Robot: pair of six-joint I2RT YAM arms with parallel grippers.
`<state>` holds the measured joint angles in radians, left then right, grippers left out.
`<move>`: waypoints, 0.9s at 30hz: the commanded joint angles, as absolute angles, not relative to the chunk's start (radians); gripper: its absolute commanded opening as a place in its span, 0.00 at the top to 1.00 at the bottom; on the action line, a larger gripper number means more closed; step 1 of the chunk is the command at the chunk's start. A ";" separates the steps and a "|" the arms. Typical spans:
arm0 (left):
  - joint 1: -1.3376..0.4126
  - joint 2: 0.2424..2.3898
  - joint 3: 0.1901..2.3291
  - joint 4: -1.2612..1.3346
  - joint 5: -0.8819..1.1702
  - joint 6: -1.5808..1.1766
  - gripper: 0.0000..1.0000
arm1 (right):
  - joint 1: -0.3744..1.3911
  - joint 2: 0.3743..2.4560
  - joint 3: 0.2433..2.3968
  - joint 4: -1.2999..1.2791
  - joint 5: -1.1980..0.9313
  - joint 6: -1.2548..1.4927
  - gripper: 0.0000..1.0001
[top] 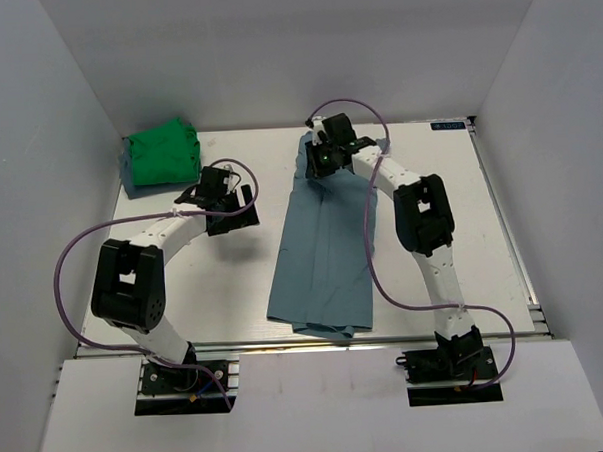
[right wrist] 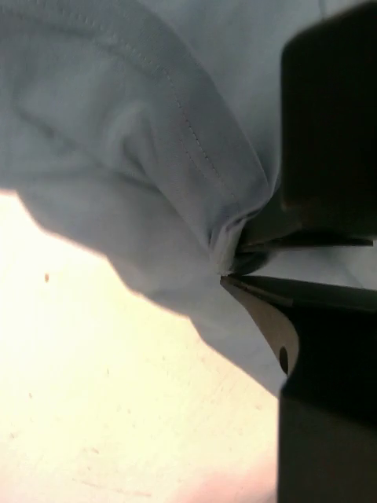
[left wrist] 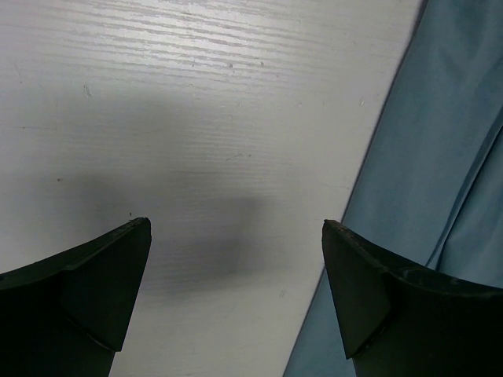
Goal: Fold and stack the t-shirts
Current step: Rotate the tshirt 90 degrees
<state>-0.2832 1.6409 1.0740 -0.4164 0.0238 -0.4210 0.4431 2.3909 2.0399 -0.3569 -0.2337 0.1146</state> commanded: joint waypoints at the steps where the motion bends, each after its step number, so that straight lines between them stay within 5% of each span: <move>1: -0.279 1.632 1.063 -0.383 0.063 -0.407 0.00 | 0.469 2.393 2.089 -0.342 -0.213 0.045 0.74; 4: -0.279 1.641 1.063 -0.374 0.083 -0.407 0.00 | 0.495 2.402 2.097 -0.324 -0.213 0.003 0.70; 6: -0.279 1.641 1.063 -0.374 0.083 -0.407 0.00 | 0.512 2.402 2.100 -0.311 -0.206 -0.036 0.60; 9: -0.279 1.641 1.063 -0.374 0.083 -0.407 0.00 | 0.532 2.393 2.099 -0.333 -0.152 -0.057 0.10; 27: -0.279 1.661 1.081 -0.374 0.092 -0.397 0.00 | 0.468 2.190 1.947 -0.230 0.110 0.056 0.10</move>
